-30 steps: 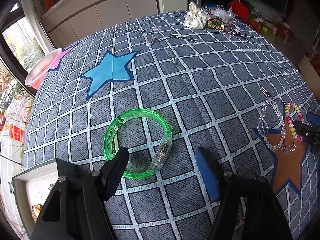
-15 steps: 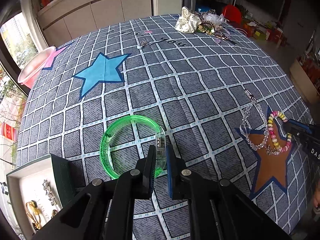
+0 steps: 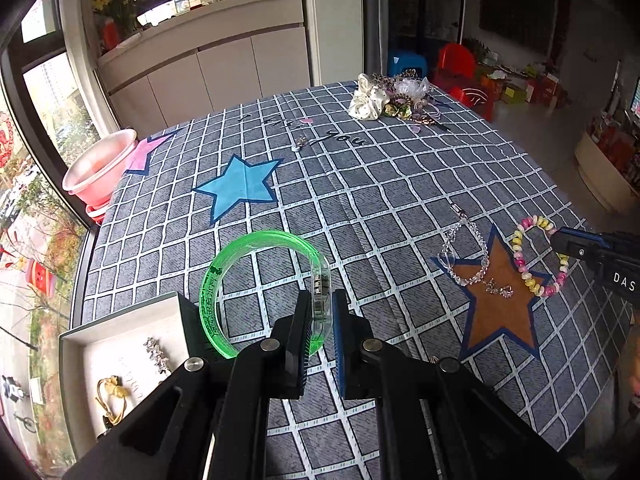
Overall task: Organize jewelry
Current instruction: 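Grasp the green bangle with the left tool while the right tool grasps the pink-yellow beaded bracelet, then carry the green bangle with the left tool while the right tool carries the beaded bracelet into the box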
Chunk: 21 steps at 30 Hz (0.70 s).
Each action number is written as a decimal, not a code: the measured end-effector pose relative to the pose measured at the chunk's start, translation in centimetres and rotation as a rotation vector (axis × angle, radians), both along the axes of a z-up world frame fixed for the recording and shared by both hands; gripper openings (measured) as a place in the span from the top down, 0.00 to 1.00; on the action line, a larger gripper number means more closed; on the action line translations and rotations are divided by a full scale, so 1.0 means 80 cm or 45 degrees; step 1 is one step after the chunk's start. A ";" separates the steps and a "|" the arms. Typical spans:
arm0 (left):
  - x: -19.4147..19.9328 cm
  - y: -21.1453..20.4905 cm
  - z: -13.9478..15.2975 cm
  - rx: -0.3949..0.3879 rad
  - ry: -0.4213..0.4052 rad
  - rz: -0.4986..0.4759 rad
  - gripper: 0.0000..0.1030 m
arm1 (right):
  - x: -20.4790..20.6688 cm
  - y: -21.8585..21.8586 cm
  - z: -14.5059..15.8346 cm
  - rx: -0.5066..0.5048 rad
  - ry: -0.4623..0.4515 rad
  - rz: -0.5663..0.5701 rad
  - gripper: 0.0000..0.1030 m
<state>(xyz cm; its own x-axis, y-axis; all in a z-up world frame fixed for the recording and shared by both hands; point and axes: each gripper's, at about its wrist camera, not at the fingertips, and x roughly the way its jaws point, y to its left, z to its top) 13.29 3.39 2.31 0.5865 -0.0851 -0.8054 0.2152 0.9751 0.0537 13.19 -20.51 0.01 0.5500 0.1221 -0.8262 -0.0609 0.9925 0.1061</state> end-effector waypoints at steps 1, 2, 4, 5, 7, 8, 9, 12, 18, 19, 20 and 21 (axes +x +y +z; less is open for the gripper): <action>-0.007 0.005 0.004 -0.008 -0.005 0.007 0.83 | -0.002 0.004 0.005 0.005 -0.009 0.011 0.91; -0.014 0.010 0.007 -0.014 -0.010 0.015 0.83 | -0.005 0.009 0.010 0.010 -0.018 0.024 0.91; -0.029 0.023 0.011 -0.023 -0.016 0.034 0.83 | -0.009 0.022 0.019 0.023 -0.034 0.055 0.91; -0.036 0.030 0.012 -0.026 -0.018 0.048 0.83 | -0.011 0.029 0.023 0.030 -0.041 0.072 0.91; -0.051 0.047 0.013 -0.032 -0.021 0.082 0.83 | -0.015 0.045 0.029 0.054 -0.045 0.111 0.91; -0.058 0.056 0.013 -0.033 -0.021 0.101 0.83 | -0.018 0.055 0.031 0.066 -0.045 0.135 0.91; -0.066 0.065 0.012 -0.032 -0.021 0.123 0.83 | -0.020 0.066 0.033 0.074 -0.044 0.161 0.91; -0.087 0.095 0.008 -0.029 -0.014 0.192 0.83 | -0.028 0.104 0.036 0.085 -0.039 0.251 0.91; -0.125 0.151 -0.012 0.016 0.034 0.295 0.83 | -0.045 0.189 0.040 0.119 -0.027 0.440 0.91; -0.131 0.160 -0.015 0.021 0.042 0.309 0.83 | -0.048 0.203 0.040 0.119 -0.024 0.472 0.91; -0.137 0.169 -0.019 0.023 0.049 0.325 0.83 | -0.050 0.219 0.039 0.119 -0.021 0.504 0.91; -0.141 0.177 -0.022 0.022 0.055 0.341 0.83 | -0.052 0.234 0.039 0.119 -0.017 0.535 0.91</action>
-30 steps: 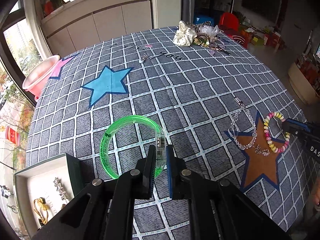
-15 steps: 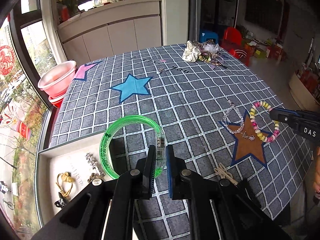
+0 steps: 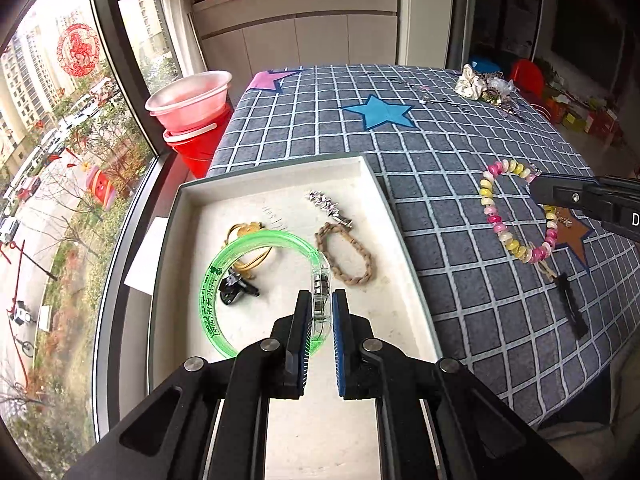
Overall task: Organize jewelry
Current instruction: 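Carry the green bangle with the left tool while the right tool carries the beaded bracelet into the box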
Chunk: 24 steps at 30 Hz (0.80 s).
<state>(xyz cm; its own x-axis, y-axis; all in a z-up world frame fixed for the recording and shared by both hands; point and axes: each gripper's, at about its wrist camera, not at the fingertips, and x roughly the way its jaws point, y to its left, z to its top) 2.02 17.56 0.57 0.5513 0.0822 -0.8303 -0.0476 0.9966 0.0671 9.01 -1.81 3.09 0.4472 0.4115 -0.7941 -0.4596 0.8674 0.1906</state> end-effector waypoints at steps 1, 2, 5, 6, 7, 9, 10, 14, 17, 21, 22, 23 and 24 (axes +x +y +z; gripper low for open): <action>-0.004 0.008 -0.003 -0.003 0.004 0.017 0.83 | -0.002 0.015 -0.001 -0.002 0.003 0.031 0.91; -0.008 0.015 -0.006 -0.007 0.010 0.033 0.83 | -0.005 0.029 -0.003 -0.007 0.006 0.063 0.91; -0.017 0.033 -0.017 -0.021 0.030 0.068 0.83 | -0.011 0.071 -0.011 -0.024 0.022 0.154 0.91; -0.018 0.037 -0.020 -0.024 0.036 0.074 0.83 | -0.013 0.084 -0.014 -0.030 0.034 0.182 0.91; -0.020 0.041 -0.024 -0.024 0.042 0.079 0.83 | -0.015 0.096 -0.019 -0.036 0.046 0.208 0.91; -0.020 0.046 -0.031 -0.024 0.056 0.085 0.83 | -0.019 0.118 -0.028 -0.057 0.066 0.254 0.91; -0.021 0.049 -0.035 -0.027 0.063 0.085 0.83 | -0.021 0.128 -0.033 -0.069 0.072 0.274 0.91; -0.016 0.054 -0.045 -0.024 0.086 0.080 0.83 | -0.025 0.160 -0.051 -0.111 0.104 0.334 0.91; -0.007 0.056 -0.050 -0.020 0.097 0.080 0.83 | -0.023 0.176 -0.063 -0.152 0.117 0.356 0.91; 0.005 0.059 -0.055 -0.007 0.106 0.079 0.83 | -0.010 0.185 -0.073 -0.183 0.126 0.330 0.91; 0.009 0.059 -0.056 -0.007 0.108 0.080 0.83 | -0.006 0.185 -0.074 -0.186 0.127 0.321 0.91; 0.012 0.059 -0.058 -0.006 0.110 0.080 0.83 | -0.003 0.186 -0.074 -0.189 0.125 0.314 0.91; 0.014 0.060 -0.059 -0.006 0.113 0.081 0.83 | 0.001 0.187 -0.074 -0.193 0.122 0.310 0.91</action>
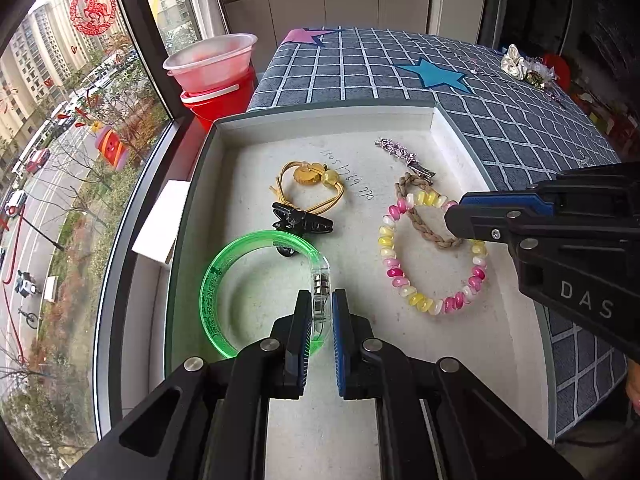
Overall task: Organize jewelry
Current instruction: 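Carry the green bangle with the left tool while the right tool carries the beaded bracelet into the box, then open the left tool in the box while the right tool releases the beaded bracelet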
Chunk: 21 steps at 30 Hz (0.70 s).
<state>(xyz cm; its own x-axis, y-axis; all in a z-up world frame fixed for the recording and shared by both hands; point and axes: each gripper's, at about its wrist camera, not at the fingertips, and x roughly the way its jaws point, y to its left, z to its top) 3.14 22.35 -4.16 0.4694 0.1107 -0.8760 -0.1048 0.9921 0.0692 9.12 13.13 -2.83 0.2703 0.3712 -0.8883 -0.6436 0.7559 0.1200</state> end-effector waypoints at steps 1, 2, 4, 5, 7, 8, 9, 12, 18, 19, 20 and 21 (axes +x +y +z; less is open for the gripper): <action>0.003 0.000 -0.002 0.003 0.003 0.002 0.83 | 0.003 0.001 0.000 -0.006 -0.006 -0.001 0.91; 0.005 0.000 -0.004 0.009 0.007 0.004 0.83 | 0.004 0.003 0.000 -0.014 -0.014 0.001 0.91; 0.008 -0.001 -0.009 0.027 0.017 0.011 0.83 | 0.007 0.007 -0.003 -0.036 -0.021 0.006 0.91; 0.009 -0.001 -0.011 0.032 0.022 0.014 0.83 | 0.008 0.008 -0.007 -0.043 -0.014 0.004 0.91; 0.009 -0.002 -0.011 0.040 0.012 0.019 0.83 | 0.009 0.008 -0.013 -0.047 0.009 0.001 0.91; 0.009 -0.002 -0.011 0.042 0.012 0.021 0.83 | 0.009 0.008 -0.016 -0.051 0.016 0.000 0.91; 0.010 -0.002 -0.011 0.043 0.013 0.022 0.83 | 0.008 0.008 -0.019 -0.055 0.022 0.001 0.91; 0.011 -0.004 -0.011 0.053 0.016 0.026 0.83 | 0.006 0.008 -0.020 -0.060 0.010 0.003 0.90; 0.011 -0.004 -0.010 0.045 0.034 0.044 0.83 | 0.006 0.011 -0.018 -0.078 0.003 0.023 0.88; 0.010 -0.004 -0.010 0.043 0.037 0.047 0.83 | 0.007 0.010 -0.017 -0.070 0.004 0.021 0.77; 0.009 -0.004 -0.009 0.041 0.039 0.051 0.83 | 0.007 0.008 -0.014 -0.059 -0.001 0.016 0.59; 0.008 -0.004 -0.009 0.041 0.042 0.055 0.83 | 0.007 0.007 -0.009 -0.034 -0.007 0.018 0.53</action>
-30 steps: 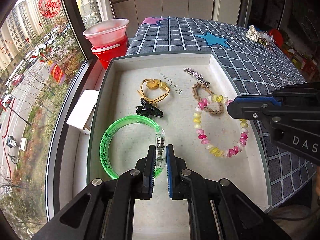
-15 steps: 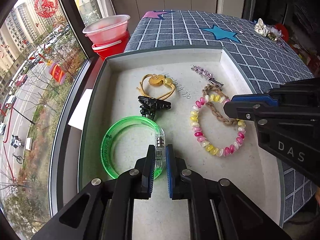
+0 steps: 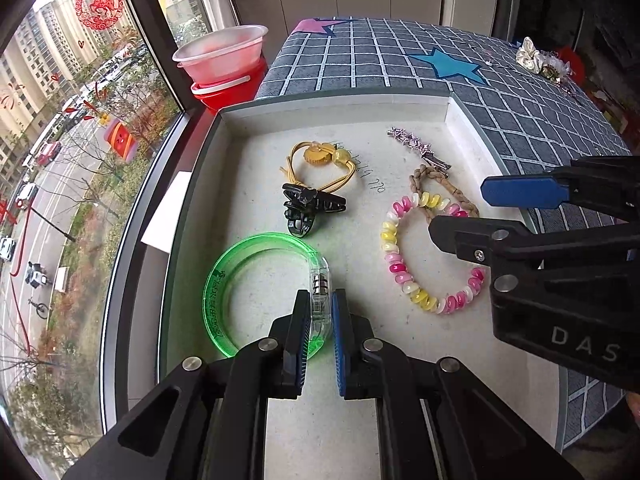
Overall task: Organize jewelry
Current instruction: 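Open the left tool in the box while the right tool releases the beaded bracelet, then move both tools to the beige bunny clip and the crystal chain bracelet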
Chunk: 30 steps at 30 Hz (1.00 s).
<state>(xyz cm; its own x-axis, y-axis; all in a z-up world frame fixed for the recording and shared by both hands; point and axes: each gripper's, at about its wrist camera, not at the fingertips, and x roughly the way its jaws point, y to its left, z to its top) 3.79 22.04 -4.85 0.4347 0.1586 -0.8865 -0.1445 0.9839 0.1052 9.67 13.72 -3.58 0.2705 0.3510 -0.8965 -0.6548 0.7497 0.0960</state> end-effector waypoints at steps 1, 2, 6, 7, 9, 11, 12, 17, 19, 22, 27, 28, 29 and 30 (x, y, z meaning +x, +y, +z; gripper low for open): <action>-0.001 0.000 0.000 0.000 0.001 0.002 0.83 | -0.001 -0.001 0.005 0.016 -0.012 0.000 0.46; -0.002 -0.001 0.001 0.003 0.001 0.002 0.83 | -0.003 -0.003 0.011 0.021 -0.034 -0.003 0.45; -0.004 -0.004 0.005 0.020 -0.007 0.007 0.83 | -0.005 -0.013 0.033 0.061 -0.091 -0.023 0.41; -0.004 -0.004 0.007 0.019 -0.012 0.008 0.83 | -0.005 -0.018 0.038 0.073 -0.100 -0.040 0.38; -0.005 -0.005 0.011 0.022 -0.021 0.012 0.83 | -0.003 -0.031 0.046 0.099 -0.107 -0.076 0.36; -0.005 -0.006 0.013 0.036 -0.021 0.024 0.81 | -0.003 -0.045 0.051 0.125 -0.102 -0.108 0.36; -0.005 -0.007 0.014 0.045 -0.025 0.032 0.78 | -0.003 -0.053 0.053 0.137 -0.100 -0.125 0.36; -0.012 -0.017 0.038 0.111 -0.142 0.046 0.00 | -0.003 -0.089 0.058 0.187 -0.080 -0.201 0.36; -0.009 -0.021 0.043 0.116 -0.142 0.035 0.00 | -0.004 -0.103 0.059 0.202 -0.077 -0.224 0.35; -0.009 -0.024 0.049 0.105 -0.153 0.033 0.00 | -0.005 -0.121 0.058 0.224 -0.063 -0.258 0.34; -0.012 -0.030 0.058 0.085 -0.191 0.040 0.00 | -0.008 -0.156 0.054 0.257 -0.040 -0.322 0.30; -0.011 -0.031 0.060 0.068 -0.195 0.040 0.00 | -0.009 -0.164 0.052 0.262 -0.034 -0.338 0.26; -0.010 -0.032 0.062 0.047 -0.198 0.038 0.00 | -0.009 -0.173 0.051 0.267 -0.027 -0.355 0.22; -0.009 -0.035 0.063 0.025 -0.200 0.031 0.00 | -0.011 -0.183 0.050 0.275 -0.021 -0.373 0.22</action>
